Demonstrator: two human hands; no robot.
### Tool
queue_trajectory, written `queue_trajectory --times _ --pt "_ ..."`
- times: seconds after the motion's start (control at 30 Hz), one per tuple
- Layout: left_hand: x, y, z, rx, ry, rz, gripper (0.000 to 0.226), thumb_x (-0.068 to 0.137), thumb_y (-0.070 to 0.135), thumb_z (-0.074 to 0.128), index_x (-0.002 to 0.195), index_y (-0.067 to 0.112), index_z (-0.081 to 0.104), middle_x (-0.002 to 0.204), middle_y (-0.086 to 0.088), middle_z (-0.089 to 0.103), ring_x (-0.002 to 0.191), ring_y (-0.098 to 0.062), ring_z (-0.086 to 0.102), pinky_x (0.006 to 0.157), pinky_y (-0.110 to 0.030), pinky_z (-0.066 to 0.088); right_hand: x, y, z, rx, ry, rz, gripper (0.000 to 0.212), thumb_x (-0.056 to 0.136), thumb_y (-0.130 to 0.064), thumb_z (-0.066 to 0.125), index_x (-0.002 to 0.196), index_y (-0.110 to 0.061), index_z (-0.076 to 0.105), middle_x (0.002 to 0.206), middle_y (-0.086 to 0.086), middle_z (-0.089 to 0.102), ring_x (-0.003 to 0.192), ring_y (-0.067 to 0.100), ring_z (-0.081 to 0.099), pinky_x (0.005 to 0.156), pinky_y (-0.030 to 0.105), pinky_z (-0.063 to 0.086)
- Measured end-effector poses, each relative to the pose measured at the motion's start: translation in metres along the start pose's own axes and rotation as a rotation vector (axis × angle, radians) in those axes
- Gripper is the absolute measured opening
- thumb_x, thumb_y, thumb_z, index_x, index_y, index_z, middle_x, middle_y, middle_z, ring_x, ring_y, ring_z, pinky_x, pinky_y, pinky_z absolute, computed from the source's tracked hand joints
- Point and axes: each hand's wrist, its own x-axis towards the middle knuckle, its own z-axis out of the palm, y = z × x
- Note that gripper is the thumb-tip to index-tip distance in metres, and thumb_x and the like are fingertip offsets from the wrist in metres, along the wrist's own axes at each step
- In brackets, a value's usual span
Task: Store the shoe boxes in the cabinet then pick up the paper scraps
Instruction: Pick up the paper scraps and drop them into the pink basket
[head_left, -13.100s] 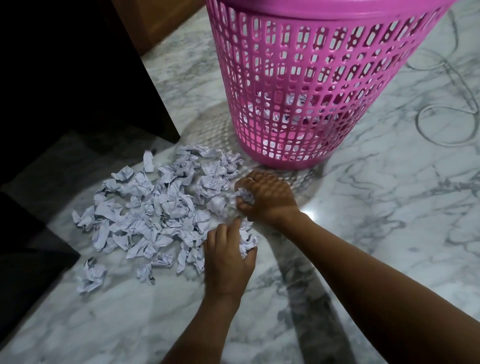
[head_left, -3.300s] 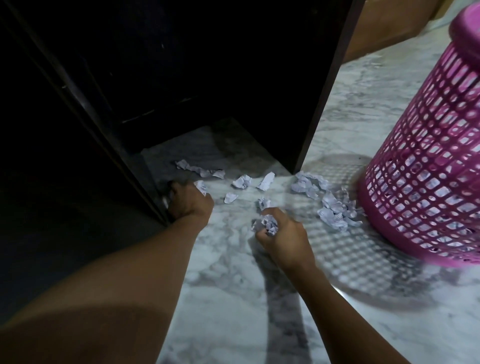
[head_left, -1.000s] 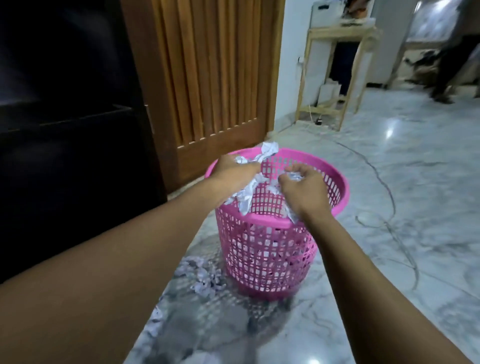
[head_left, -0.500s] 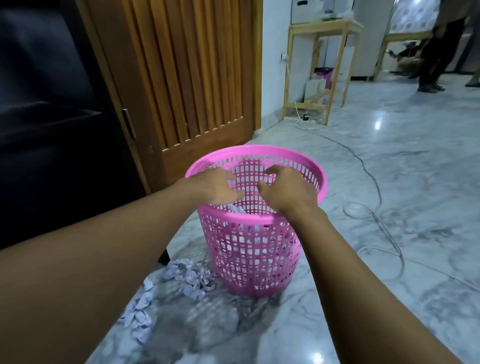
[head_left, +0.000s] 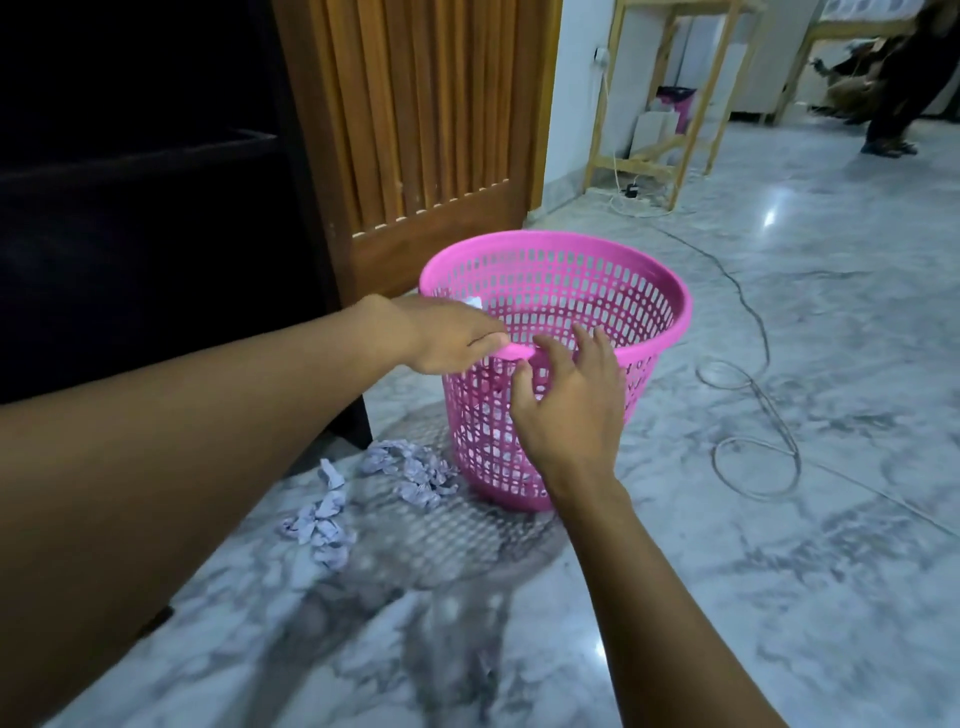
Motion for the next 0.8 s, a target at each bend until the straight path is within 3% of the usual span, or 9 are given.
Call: queue_trajectory --times 0.1,0.23,0.3,0.37,0.43,0.5,0.57,0.7,0.8 --pt "0.006 0.0 -0.006 -0.013 0.092 0.054 0.037 0.102 0.045 0.032 0.099 0.019 0.059 0.1 0.001 0.058 0.094 -0.021 0.056 0.09 -0.044 0.047 0.0 0.003 -0.003 0.007 -0.026 -0.016 0.047 0.086 -0.034 0.05 0.127 -0.016 0.065 0.148 0.016 0.047 0.145 0.031 0.03 0.118 0.052 0.024" --pt "0.008 -0.003 -0.003 -0.228 0.147 -0.006 0.03 0.099 0.04 0.046 0.111 0.021 0.066 0.114 0.004 0.064 0.105 -0.017 0.058 0.097 -0.042 0.047 0.001 0.008 -0.004 0.024 -0.022 -0.029 0.044 0.089 -0.029 0.057 0.13 -0.016 0.063 0.152 0.014 0.043 0.146 0.029 0.027 0.119 0.049 0.023" --pt "-0.002 -0.003 0.019 -0.284 0.341 -0.025 0.03 0.097 0.041 0.05 0.115 0.023 0.066 0.118 0.003 0.061 0.109 -0.017 0.057 0.097 -0.042 0.047 -0.01 0.009 0.0 0.061 0.071 -0.067 0.044 0.086 -0.027 0.057 0.128 -0.015 0.064 0.151 0.017 0.043 0.144 0.032 0.032 0.116 0.053 0.028" --pt "-0.017 -0.001 0.055 -0.317 0.604 -0.106 0.041 0.093 0.044 0.051 0.129 0.025 0.059 0.135 0.002 0.052 0.124 -0.017 0.049 0.104 -0.04 0.043 -0.03 0.01 0.007 0.085 0.181 -0.112 0.044 0.083 -0.024 0.057 0.124 -0.015 0.066 0.148 0.018 0.047 0.139 0.034 0.04 0.112 0.054 0.035" --pt "-0.037 0.0 0.098 -0.374 0.691 -0.235 0.05 0.094 0.043 0.051 0.141 0.027 0.047 0.149 0.002 0.04 0.136 -0.014 0.039 0.11 -0.036 0.037 -0.061 0.016 0.019 0.098 0.224 -0.129 0.042 0.08 -0.023 0.058 0.12 -0.013 0.068 0.142 0.017 0.052 0.132 0.035 0.049 0.106 0.052 0.042" --pt "-0.054 0.0 0.143 -0.425 0.611 -0.324 0.054 0.094 0.045 0.05 0.144 0.026 0.043 0.15 0.001 0.039 0.136 -0.017 0.04 0.107 -0.036 0.038 -0.1 0.027 0.037 0.095 0.159 -0.101 0.037 0.078 -0.022 0.06 0.112 -0.011 0.07 0.128 0.015 0.061 0.116 0.034 0.06 0.093 0.047 0.051" --pt "-0.07 0.001 0.184 -0.503 0.515 -0.411 0.052 0.094 0.044 0.052 0.142 0.025 0.044 0.147 0.002 0.042 0.132 -0.018 0.045 0.104 -0.035 0.04 -0.143 0.042 0.056 0.045 -0.052 -0.024 0.035 0.078 -0.027 0.06 0.109 -0.014 0.07 0.111 0.01 0.064 0.102 0.032 0.063 0.08 0.046 0.054" --pt "-0.095 -0.007 0.256 -0.607 0.27 -0.587 0.059 0.094 0.043 0.054 0.147 0.027 0.036 0.152 0.0 0.036 0.138 -0.021 0.037 0.107 -0.037 0.034 -0.219 0.07 0.08 -0.139 -0.654 0.312 0.049 0.087 -0.052 0.055 0.131 -0.031 0.053 0.124 0.003 0.051 0.116 0.026 0.052 0.089 0.04 0.049" --pt "-0.101 -0.018 0.291 -0.621 0.127 -0.699 0.071 0.091 0.048 0.055 0.151 0.027 0.025 0.153 -0.011 0.03 0.138 -0.031 0.033 0.108 -0.043 0.036 -0.243 0.074 0.085 -0.163 -0.718 0.29 0.029 0.088 -0.046 0.053 0.109 -0.027 0.053 0.11 0.002 0.047 0.101 0.026 0.051 0.081 0.037 0.05"
